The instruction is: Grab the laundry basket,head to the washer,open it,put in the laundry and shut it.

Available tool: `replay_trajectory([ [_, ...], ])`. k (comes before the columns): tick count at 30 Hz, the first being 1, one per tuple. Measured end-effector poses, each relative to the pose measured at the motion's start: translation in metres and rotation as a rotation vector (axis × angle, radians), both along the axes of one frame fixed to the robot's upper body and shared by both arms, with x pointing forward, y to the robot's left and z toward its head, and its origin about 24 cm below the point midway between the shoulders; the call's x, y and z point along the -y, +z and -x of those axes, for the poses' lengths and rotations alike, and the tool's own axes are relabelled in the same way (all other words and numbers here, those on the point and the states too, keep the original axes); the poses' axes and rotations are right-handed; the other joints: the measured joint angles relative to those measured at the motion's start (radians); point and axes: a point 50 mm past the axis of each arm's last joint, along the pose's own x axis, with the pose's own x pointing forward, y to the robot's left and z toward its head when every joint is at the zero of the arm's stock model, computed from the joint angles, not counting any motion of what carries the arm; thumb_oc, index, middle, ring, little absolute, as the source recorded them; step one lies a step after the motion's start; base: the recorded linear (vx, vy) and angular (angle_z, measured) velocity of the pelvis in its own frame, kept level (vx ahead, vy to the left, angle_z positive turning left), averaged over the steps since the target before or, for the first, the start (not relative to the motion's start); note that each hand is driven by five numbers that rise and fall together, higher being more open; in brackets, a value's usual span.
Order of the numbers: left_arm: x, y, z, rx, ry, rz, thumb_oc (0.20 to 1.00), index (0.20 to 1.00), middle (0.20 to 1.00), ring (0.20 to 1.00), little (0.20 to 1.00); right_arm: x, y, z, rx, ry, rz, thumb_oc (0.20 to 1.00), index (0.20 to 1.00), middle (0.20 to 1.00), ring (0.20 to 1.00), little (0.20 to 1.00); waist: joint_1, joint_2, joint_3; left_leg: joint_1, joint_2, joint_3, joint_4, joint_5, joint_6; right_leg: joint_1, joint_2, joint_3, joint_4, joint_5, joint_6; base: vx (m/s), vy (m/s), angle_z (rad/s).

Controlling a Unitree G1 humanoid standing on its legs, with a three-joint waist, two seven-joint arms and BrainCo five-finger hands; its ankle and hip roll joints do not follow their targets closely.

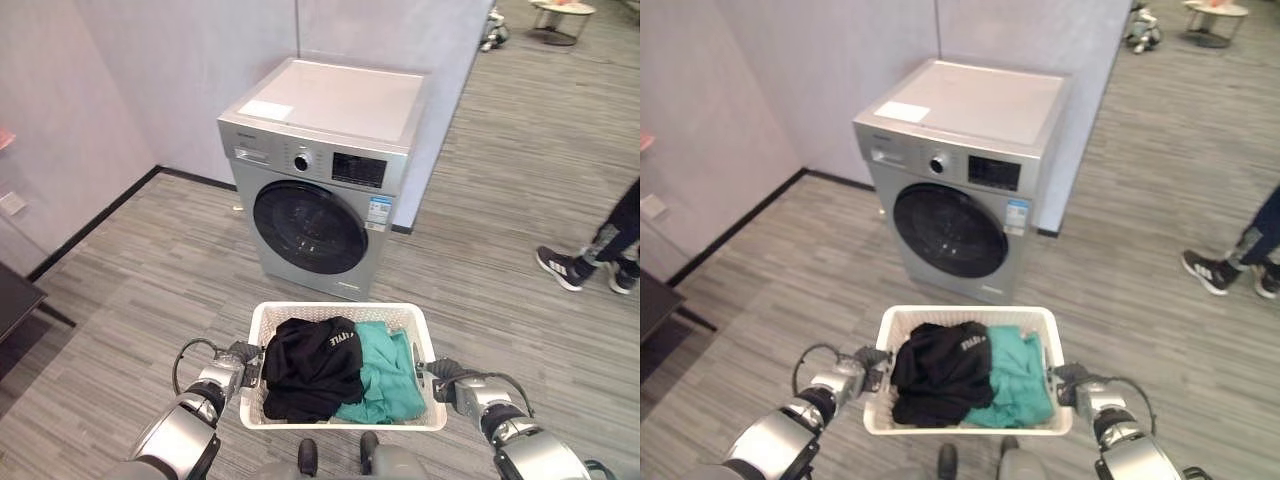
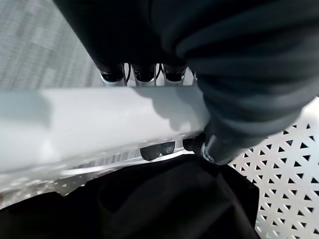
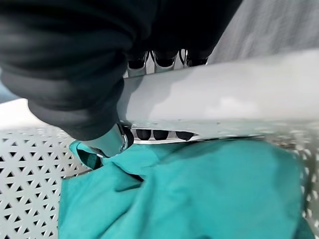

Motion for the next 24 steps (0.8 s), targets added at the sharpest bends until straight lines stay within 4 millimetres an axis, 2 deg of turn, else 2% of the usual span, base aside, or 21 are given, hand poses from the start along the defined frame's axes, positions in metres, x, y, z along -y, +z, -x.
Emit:
replay_trajectory([
  [3,0.01,-0.003,0.003,-0.019,-0.065,-0.022,0.2,0.2,0.2,0.2,0.2,0.009,-0.007,0.012,-0.049,-0.036,-0.003,0.2,0.2,0.2,0.2,0.2,-0.001,0.006,-0.005,0.003,0.001,-0.014,0.0,-0.001,-0.001,0.062,0.008,-0.031,-0.098,0.031,-0.01,0.03,0.016,0.25],
  [6,0.017,-0.006,0.005,-0.037,-0.113,-0.035,0.2,0.2,0.2,0.2,0.2,0.016,-0.01,0.02,-0.086,-0.056,-0.002,0.2,0.2,0.2,0.2,0.2,0.007,0.006,-0.005,0.01,0.006,-0.013,0.0,-0.001,-0.002,0.072,0.014,-0.033,-0.098,0.029,-0.01,0.02,0.003,0.08],
  [7,0.019,-0.006,0.004,-0.039,-0.134,-0.032,0.2,0.2,0.2,0.2,0.2,0.019,-0.01,0.022,-0.089,-0.061,-0.009,0.2,0.2,0.2,0.2,0.2,0.012,0.005,-0.005,0.011,0.011,-0.02,0.0,-0.009,-0.014,0.073,0.018,-0.035,-0.099,0.021,-0.011,0.04,0.001,0.06],
  [11,0.017,-0.007,0.007,-0.055,-0.144,-0.027,0.2,0.2,0.2,0.2,0.2,0.018,-0.013,0.027,-0.103,-0.06,-0.016,0.2,0.2,0.2,0.2,0.2,0.017,0.004,-0.012,0.013,0.014,-0.042,-0.003,-0.024,-0.029,0.087,0.021,-0.057,-0.1,0.008,-0.019,0.08,0.001,0.15],
  [17,0.016,-0.01,0.011,-0.071,-0.153,-0.032,0.2,0.2,0.2,0.2,0.2,0.018,-0.018,0.036,-0.124,-0.06,-0.033,0.2,0.2,0.2,0.2,0.2,0.025,0.011,-0.034,0.008,0.016,-0.044,-0.001,-0.026,-0.025,0.082,0.022,-0.056,-0.099,0.004,-0.015,0.02,0.003,0.01],
  [19,0.014,-0.015,0.019,-0.09,-0.144,-0.029,0.2,0.2,0.2,0.2,0.2,0.017,-0.018,0.036,-0.132,-0.036,-0.023,0.2,0.2,0.2,0.2,0.2,0.025,0.0,-0.043,0.005,0.018,-0.044,0.0,-0.025,-0.025,0.079,0.025,-0.057,-0.099,0.002,-0.015,0.0,0.0,0.0],
  [24,0.009,-0.009,0.01,-0.065,-0.145,-0.042,0.2,0.2,0.2,0.2,0.2,0.015,-0.006,0.018,-0.068,0.004,-0.027,0.2,0.2,0.2,0.2,0.2,0.028,-0.008,-0.049,-0.007,0.019,-0.041,0.001,-0.017,-0.018,0.064,0.027,-0.056,-0.099,0.008,-0.023,0.0,0.002,0.01],
])
